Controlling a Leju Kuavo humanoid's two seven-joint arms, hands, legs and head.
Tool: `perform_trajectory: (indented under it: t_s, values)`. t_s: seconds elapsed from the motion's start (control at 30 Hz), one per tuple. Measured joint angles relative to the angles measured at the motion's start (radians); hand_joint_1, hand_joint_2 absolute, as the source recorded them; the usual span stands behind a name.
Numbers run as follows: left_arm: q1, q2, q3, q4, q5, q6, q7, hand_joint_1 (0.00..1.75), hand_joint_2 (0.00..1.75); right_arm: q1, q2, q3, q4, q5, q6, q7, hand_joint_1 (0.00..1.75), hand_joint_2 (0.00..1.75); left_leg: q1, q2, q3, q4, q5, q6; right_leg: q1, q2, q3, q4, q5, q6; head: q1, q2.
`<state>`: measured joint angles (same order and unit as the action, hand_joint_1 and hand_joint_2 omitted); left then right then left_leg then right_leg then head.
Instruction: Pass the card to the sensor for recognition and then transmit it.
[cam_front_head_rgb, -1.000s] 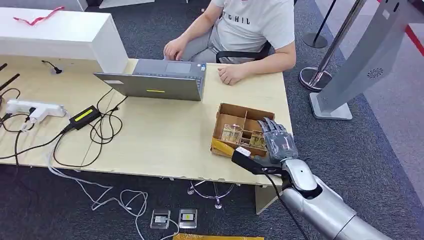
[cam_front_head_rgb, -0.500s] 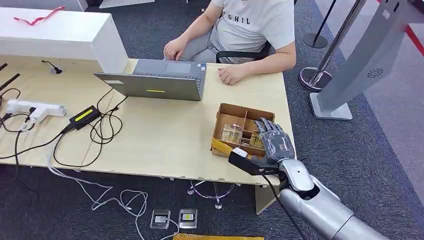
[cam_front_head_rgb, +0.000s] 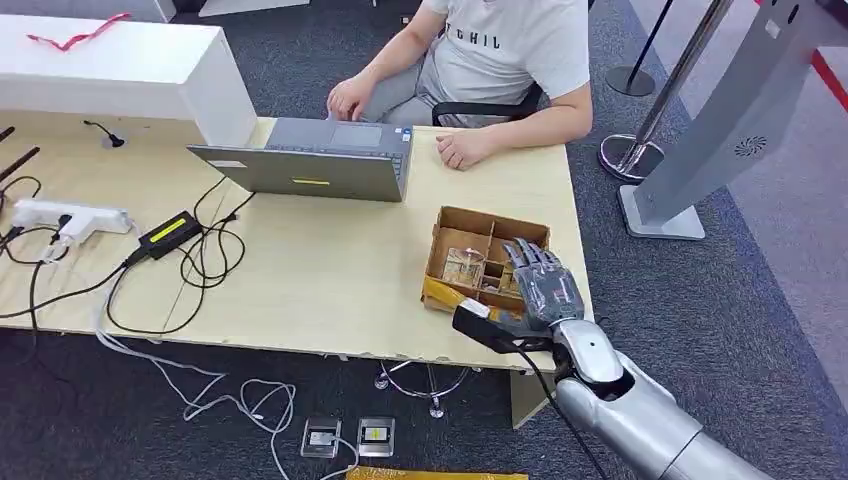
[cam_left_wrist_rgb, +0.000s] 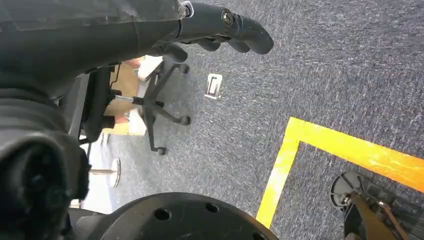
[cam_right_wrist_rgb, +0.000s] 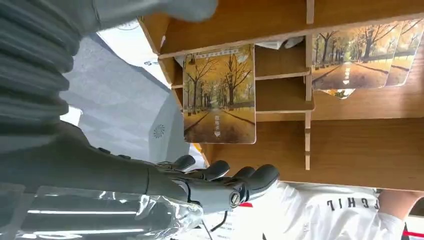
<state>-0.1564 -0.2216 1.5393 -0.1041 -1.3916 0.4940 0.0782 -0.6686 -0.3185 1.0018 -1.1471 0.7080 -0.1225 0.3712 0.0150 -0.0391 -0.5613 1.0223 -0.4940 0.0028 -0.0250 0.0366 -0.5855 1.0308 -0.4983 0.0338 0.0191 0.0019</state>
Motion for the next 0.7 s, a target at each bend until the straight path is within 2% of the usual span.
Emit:
perform_trajectory:
  t_s: [0.03,0.7]
  values:
    - [0.0,0.0,0.0,0.0,0.0,0.0,0.0,0.0,0.0,0.0,0.0,0.0,0.002,0.001,0.0,-0.001,1.75,1.75,0.0,0.0,0.0,0.0,0.0,0.0,0.0,0.0,0.0,0.0,0.0,0.0,0.0,0.0]
    - [0.0,0.0,0.0,0.0,0.0,0.003,0.0,0.0,0.0,-0.001,0.014,0.0,0.018,0.007,0.003,-0.005,1.75,1.75,0.0,0.0,0.0,0.0,0.0,0.0,0.0,0.0,0.0,0.0,0.0,0.0,0.0,0.0]
